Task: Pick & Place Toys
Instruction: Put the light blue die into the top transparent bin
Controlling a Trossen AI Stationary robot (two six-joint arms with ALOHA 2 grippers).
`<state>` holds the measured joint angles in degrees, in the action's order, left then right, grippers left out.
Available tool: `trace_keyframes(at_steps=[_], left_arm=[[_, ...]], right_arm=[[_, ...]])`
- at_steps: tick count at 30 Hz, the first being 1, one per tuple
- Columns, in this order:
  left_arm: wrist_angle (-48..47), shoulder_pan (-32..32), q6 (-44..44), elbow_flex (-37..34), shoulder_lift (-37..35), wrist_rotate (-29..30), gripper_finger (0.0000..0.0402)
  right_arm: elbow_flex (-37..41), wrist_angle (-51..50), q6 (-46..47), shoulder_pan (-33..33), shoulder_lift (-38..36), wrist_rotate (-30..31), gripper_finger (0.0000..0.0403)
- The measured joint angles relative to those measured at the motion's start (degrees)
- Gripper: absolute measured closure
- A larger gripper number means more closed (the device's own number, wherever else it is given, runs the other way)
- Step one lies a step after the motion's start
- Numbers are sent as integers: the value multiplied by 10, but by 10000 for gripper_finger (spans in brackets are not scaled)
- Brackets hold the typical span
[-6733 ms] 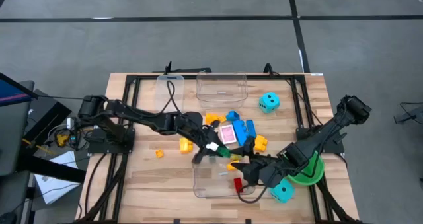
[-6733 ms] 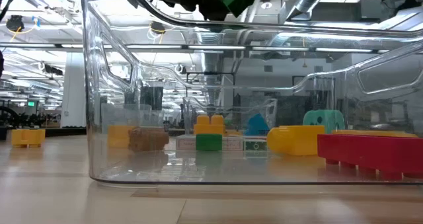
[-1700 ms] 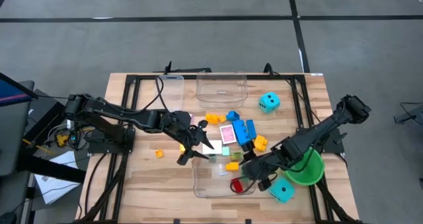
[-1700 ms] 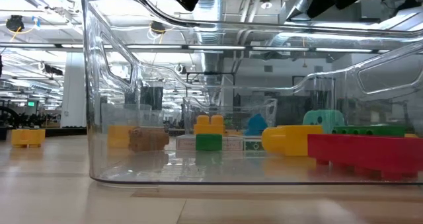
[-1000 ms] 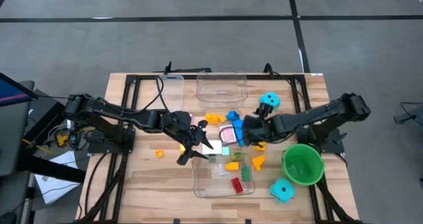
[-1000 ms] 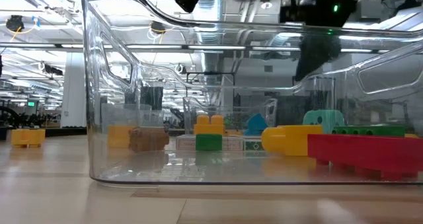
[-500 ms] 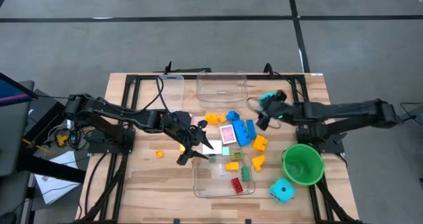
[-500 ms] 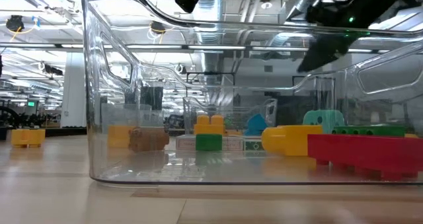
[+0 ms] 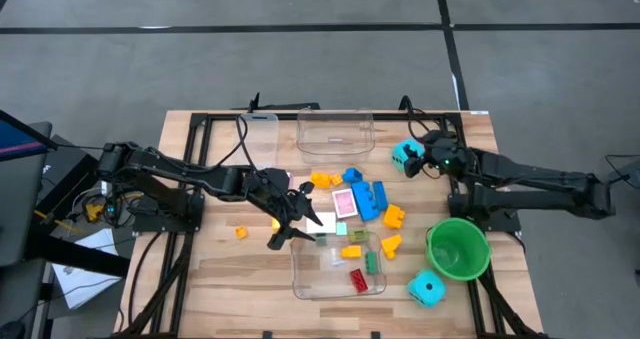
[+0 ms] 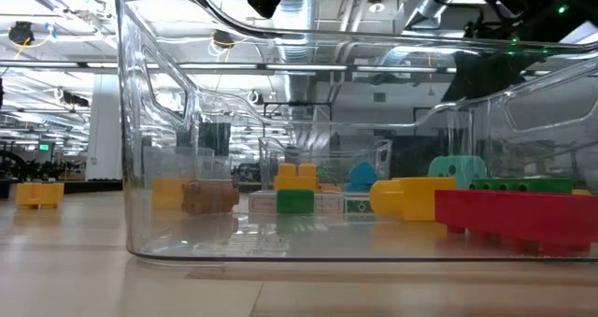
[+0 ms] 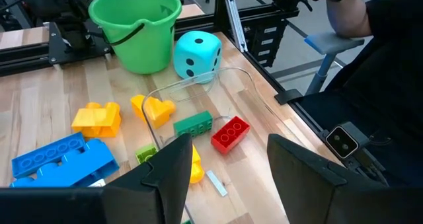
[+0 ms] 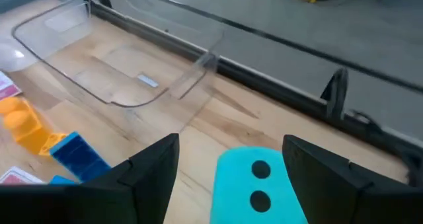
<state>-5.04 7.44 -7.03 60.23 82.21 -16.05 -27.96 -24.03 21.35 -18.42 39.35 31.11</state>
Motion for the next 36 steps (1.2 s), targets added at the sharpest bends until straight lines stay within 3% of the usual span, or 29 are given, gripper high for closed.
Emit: trace_keyframes(at_steps=[6,11,19,36], left_arm=[[0,0,0,0,0,0,211],[0,0,0,0,0,0,211],[1,0,0,0,0,0,211],[2,0,0,0,0,0,211]], right_arm=[[11,5,21,-55,26,-14,142],[11,25,23,-74,70,-60,142],[10,42,10,-95,151,-59,142],[10,44,-10,-108,150,-105,142]])
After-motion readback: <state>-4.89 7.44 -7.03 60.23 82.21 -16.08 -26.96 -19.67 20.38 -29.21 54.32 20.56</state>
